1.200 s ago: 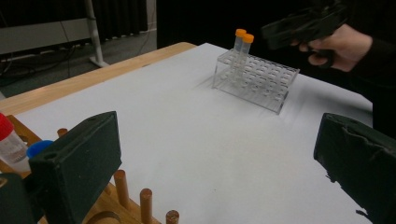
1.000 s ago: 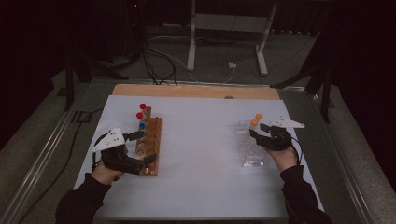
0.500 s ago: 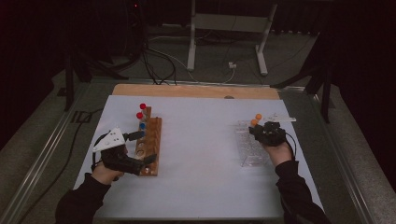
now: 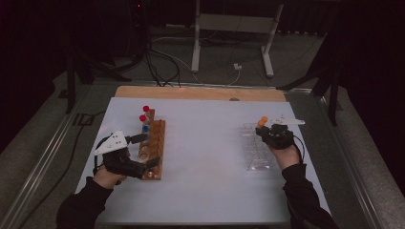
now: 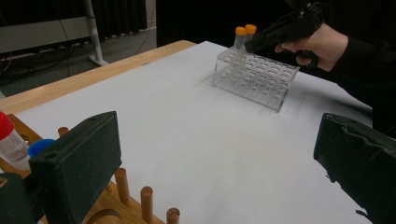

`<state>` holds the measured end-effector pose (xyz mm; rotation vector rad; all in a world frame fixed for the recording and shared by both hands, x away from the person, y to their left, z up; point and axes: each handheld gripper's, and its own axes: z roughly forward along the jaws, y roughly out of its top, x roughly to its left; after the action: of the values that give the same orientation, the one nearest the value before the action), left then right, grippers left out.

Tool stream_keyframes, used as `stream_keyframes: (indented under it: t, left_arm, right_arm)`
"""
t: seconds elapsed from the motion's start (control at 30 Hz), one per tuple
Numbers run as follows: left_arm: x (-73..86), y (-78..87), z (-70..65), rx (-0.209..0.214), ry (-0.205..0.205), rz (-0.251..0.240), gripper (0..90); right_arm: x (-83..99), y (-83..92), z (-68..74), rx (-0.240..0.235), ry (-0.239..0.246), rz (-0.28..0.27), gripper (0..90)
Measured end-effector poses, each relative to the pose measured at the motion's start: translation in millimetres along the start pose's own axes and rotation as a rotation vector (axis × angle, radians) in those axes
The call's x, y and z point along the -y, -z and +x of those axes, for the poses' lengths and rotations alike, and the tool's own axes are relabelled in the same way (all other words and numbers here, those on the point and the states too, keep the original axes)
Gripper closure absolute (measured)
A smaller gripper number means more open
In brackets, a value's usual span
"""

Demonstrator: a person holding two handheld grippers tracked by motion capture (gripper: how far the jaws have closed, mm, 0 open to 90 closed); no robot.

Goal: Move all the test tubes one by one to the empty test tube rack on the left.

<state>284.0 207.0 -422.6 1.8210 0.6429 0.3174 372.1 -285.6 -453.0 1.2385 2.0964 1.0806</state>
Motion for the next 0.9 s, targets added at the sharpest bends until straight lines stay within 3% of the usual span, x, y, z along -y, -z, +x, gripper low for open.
stream_keyframes:
  t: [0.17, 0.3, 0.63, 0.9]
  left_arm:
    - [-0.3, 0.0, -0.1, 0.003, -0.006, 0.002, 1.7]
    - [-0.7, 0.1, -0.2, 0.003, -0.005, 0.002, 1.7]
    - [-2.4, 0.8, -0.9, 0.009, -0.004, 0.002, 1.7]
    - [-6.7, 1.6, -4.4, 0.014, -0.016, 0.001, 1.7]
  right_arm:
    - [-3.8, 7.0, 1.0, 0.010, 0.016, -0.015, 75.0]
    - [-10.3, 18.1, 0.0, 0.004, 0.013, -0.055, 75.0]
    - [-25.9, 44.8, 8.0, 0.020, 0.059, -0.133, 75.0]
    - [-37.2, 64.2, 23.5, -0.021, 0.107, -0.184, 75.0]
